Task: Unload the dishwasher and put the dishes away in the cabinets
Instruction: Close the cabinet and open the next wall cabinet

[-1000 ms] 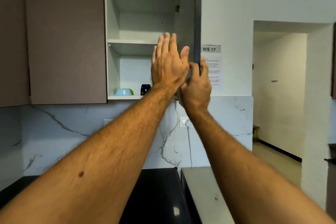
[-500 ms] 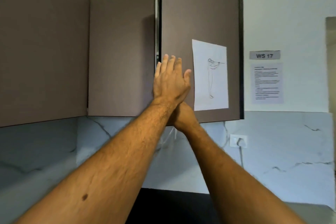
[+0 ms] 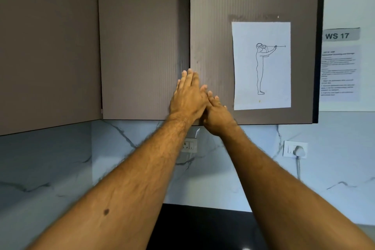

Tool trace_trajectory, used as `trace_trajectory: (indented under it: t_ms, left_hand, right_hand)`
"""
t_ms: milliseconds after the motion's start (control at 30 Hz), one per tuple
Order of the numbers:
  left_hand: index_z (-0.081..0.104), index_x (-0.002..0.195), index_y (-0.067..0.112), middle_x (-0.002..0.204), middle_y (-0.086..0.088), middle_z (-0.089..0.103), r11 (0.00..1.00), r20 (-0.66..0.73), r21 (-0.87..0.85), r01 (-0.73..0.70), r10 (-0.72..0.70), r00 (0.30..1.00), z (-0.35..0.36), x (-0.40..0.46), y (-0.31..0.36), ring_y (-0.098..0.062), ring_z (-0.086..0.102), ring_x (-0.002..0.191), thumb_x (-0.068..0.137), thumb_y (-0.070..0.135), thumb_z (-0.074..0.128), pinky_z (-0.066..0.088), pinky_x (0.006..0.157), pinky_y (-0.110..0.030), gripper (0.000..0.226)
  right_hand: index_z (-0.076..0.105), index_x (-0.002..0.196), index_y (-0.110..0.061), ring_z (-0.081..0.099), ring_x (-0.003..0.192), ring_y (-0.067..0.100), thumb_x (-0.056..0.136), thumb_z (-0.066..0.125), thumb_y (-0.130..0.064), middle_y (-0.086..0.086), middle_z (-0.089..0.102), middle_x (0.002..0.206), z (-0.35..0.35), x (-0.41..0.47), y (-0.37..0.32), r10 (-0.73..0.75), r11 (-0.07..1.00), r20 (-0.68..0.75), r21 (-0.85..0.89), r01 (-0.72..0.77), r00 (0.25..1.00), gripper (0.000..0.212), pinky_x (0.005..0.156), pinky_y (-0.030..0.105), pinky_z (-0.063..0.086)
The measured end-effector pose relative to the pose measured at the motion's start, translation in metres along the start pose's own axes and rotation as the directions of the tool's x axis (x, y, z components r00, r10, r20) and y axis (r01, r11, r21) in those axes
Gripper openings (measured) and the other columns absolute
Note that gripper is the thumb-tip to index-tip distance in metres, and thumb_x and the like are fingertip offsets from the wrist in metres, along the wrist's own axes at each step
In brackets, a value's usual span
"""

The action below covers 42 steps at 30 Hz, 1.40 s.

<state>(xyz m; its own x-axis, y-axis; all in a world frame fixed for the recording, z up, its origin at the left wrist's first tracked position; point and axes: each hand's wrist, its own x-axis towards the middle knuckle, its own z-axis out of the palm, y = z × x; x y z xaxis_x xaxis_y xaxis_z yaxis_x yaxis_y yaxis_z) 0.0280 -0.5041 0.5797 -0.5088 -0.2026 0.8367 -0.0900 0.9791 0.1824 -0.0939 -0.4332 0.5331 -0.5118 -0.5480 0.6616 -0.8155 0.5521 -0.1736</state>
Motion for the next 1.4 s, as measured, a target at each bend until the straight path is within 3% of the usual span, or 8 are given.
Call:
trace_trajectory:
  t_ms: [133, 433, 633, 833, 1100, 1267, 1333, 1400]
  left_hand:
    - [0.011, 0.156, 0.013, 0.165, -0.004, 0.004, 0.999, 0.038, -0.042, -0.013, 0.014, 0.999, 0.021, 0.005, -0.013, -0.018, -0.003, 0.151, 0.105, 0.041, 0.028, 0.005, 0.123, -0.038, 0.061]
    - [0.004, 0.157, 0.013, 0.165, -0.005, 0.002, 0.997, 0.048, -0.055, -0.051, 0.054, 0.997, 0.061, 0.035, -0.015, -0.019, -0.004, 0.151, 0.105, 0.038, 0.03, 0.0, 0.12, -0.033, 0.063]
    - [0.006, 0.157, 0.012, 0.165, -0.005, 0.004, 0.995, 0.07, -0.095, -0.039, 0.046, 0.996, 0.082, 0.046, -0.014, -0.018, -0.002, 0.151, 0.106, 0.035, 0.03, 0.003, 0.12, -0.033, 0.06]
    - [0.009, 0.156, 0.012, 0.165, -0.005, 0.008, 0.993, 0.057, -0.108, -0.037, 0.044, 0.997, 0.098, 0.056, -0.012, -0.019, 0.001, 0.151, 0.106, 0.037, 0.029, 0.005, 0.12, -0.035, 0.059]
    - [0.012, 0.156, 0.011, 0.164, -0.006, 0.009, 0.992, 0.075, -0.12, -0.032, 0.041, 0.996, 0.093, 0.049, -0.009, -0.019, 0.002, 0.151, 0.107, 0.034, 0.03, 0.005, 0.12, -0.032, 0.058]
    - [0.016, 0.156, 0.011, 0.164, -0.006, 0.014, 0.997, 0.087, -0.076, -0.016, 0.023, 0.996, 0.08, 0.036, -0.014, -0.02, 0.006, 0.151, 0.106, 0.034, 0.03, 0.007, 0.12, -0.034, 0.056]
    - [0.021, 0.155, 0.011, 0.162, -0.006, 0.019, 0.999, 0.068, -0.045, -0.011, 0.014, 0.998, 0.074, 0.029, -0.018, -0.02, 0.011, 0.151, 0.106, 0.034, 0.03, 0.012, 0.121, -0.037, 0.055]
    - [0.026, 0.153, 0.011, 0.161, -0.007, 0.024, 1.0, 0.04, -0.009, -0.013, 0.014, 0.999, 0.068, 0.023, -0.022, -0.021, 0.016, 0.15, 0.106, 0.035, 0.03, 0.016, 0.12, -0.039, 0.053]
  right_hand:
    - [-0.008, 0.158, -0.025, -0.005, 0.152, 0.024, 0.097, 0.056, -0.037, -0.001, -0.011, 0.165, 0.01, 0.016, 0.008, -0.002, 0.998, 0.028, -0.057, 0.003, 1.0, 0.089, 0.12, 0.054, 0.005]
    - [-0.004, 0.158, -0.022, 0.003, 0.152, 0.025, 0.097, 0.044, -0.058, 0.003, -0.001, 0.166, 0.021, 0.045, 0.02, -0.009, 0.991, 0.066, -0.129, 0.017, 0.998, 0.086, 0.118, 0.057, 0.002]
    - [0.002, 0.159, -0.018, 0.006, 0.152, 0.024, 0.101, 0.045, -0.045, 0.006, 0.002, 0.166, 0.033, 0.046, 0.029, -0.024, 0.996, 0.016, -0.089, 0.025, 1.0, 0.077, 0.12, 0.054, 0.003]
    - [0.01, 0.158, -0.019, 0.027, 0.147, 0.027, 0.099, 0.046, -0.049, 0.007, 0.02, 0.163, 0.037, 0.054, 0.034, 0.011, 0.998, 0.052, -0.056, -0.008, 0.999, 0.075, 0.119, 0.056, 0.009]
    - [0.015, 0.157, -0.02, 0.02, 0.149, 0.026, 0.099, 0.046, -0.048, 0.008, 0.016, 0.164, 0.029, 0.05, 0.027, 0.024, 0.999, 0.082, -0.028, -0.022, 0.996, 0.071, 0.118, 0.06, 0.02]
    - [-0.006, 0.157, -0.023, -0.006, 0.152, 0.024, 0.097, 0.038, -0.055, 0.001, -0.01, 0.165, 0.024, 0.048, 0.022, 0.05, 0.997, 0.162, -0.064, -0.041, 0.985, 0.081, 0.119, 0.061, 0.011]
    - [0.011, 0.156, -0.026, 0.014, 0.151, 0.031, 0.089, 0.032, -0.062, 0.004, 0.012, 0.165, 0.027, 0.046, 0.02, 0.036, 0.996, 0.128, -0.086, -0.025, 0.991, 0.08, 0.114, 0.061, 0.028]
    - [0.043, 0.144, -0.024, 0.048, 0.13, 0.032, 0.09, 0.043, -0.055, 0.009, 0.048, 0.145, 0.021, 0.036, 0.016, 0.055, 0.997, 0.064, -0.049, -0.052, 0.996, 0.062, 0.102, 0.053, 0.046]
